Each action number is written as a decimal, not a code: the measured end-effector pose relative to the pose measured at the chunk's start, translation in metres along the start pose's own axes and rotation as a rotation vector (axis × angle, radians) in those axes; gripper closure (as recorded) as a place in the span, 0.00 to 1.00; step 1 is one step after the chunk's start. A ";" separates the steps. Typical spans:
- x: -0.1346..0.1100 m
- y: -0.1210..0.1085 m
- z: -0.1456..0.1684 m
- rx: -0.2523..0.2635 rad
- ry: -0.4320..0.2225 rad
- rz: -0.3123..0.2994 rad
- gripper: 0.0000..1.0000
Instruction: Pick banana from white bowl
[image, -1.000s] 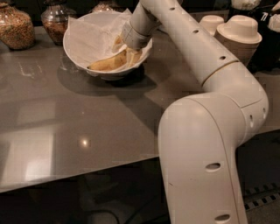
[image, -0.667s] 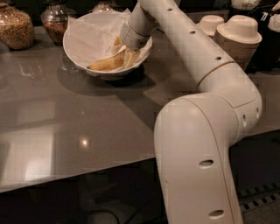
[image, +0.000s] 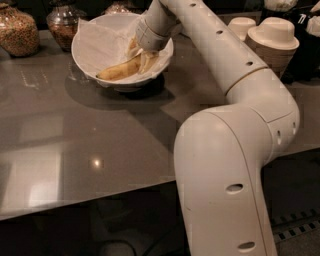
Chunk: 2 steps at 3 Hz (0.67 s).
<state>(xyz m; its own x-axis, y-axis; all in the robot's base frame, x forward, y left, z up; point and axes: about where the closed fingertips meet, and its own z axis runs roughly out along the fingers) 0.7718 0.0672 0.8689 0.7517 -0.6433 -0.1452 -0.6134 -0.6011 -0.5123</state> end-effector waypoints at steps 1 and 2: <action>-0.006 -0.005 -0.026 0.012 0.017 -0.015 1.00; -0.012 -0.006 -0.059 0.026 0.031 -0.009 1.00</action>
Offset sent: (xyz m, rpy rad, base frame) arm -0.0380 -0.0384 0.1014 0.0008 -0.0625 -0.0362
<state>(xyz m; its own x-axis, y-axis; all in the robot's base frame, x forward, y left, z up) 0.7519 0.0506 0.9231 0.7488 -0.6528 -0.1146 -0.6002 -0.5947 -0.5349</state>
